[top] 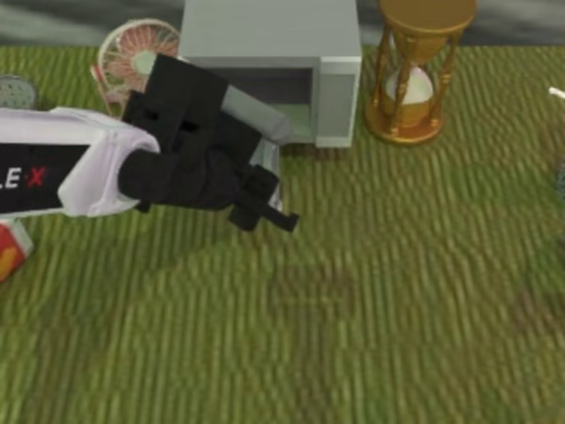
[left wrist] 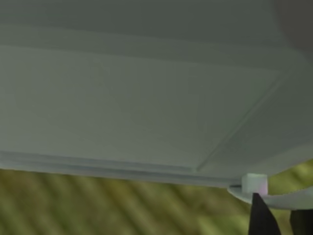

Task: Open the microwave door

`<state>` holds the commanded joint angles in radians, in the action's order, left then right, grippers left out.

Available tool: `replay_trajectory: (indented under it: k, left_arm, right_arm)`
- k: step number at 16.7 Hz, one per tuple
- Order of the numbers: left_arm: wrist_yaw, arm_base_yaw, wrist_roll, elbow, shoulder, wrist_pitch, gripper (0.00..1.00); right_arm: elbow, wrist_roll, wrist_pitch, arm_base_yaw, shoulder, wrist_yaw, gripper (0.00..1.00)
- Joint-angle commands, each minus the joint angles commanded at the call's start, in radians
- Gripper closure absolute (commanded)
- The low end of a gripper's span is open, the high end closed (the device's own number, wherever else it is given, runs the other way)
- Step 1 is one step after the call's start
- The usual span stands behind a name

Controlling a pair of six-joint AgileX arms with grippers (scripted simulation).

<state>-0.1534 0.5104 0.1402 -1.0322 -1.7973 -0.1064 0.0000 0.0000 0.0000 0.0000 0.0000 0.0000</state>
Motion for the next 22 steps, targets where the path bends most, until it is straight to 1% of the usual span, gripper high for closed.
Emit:
replay_trajectory:
  k: [6, 8, 13, 22]
  left_arm:
    - [0.000, 0.000, 0.000, 0.000, 0.000, 0.000, 1.00]
    - [-0.010, 0.006, -0.003, 0.002, -0.001, -0.002, 1.00]
    - [-0.039, -0.020, 0.047, 0.015, 0.014, -0.006, 1.00]
    - [-0.040, -0.021, 0.049, 0.016, 0.014, -0.007, 1.00]
  right_arm:
    - [0.000, 0.000, 0.000, 0.000, 0.000, 0.000, 0.00]
    - [0.000, 0.000, 0.000, 0.000, 0.000, 0.000, 0.00]
    - [0.000, 0.000, 0.000, 0.000, 0.000, 0.000, 0.00]
    - [0.000, 0.000, 0.000, 0.000, 0.000, 0.000, 0.00]
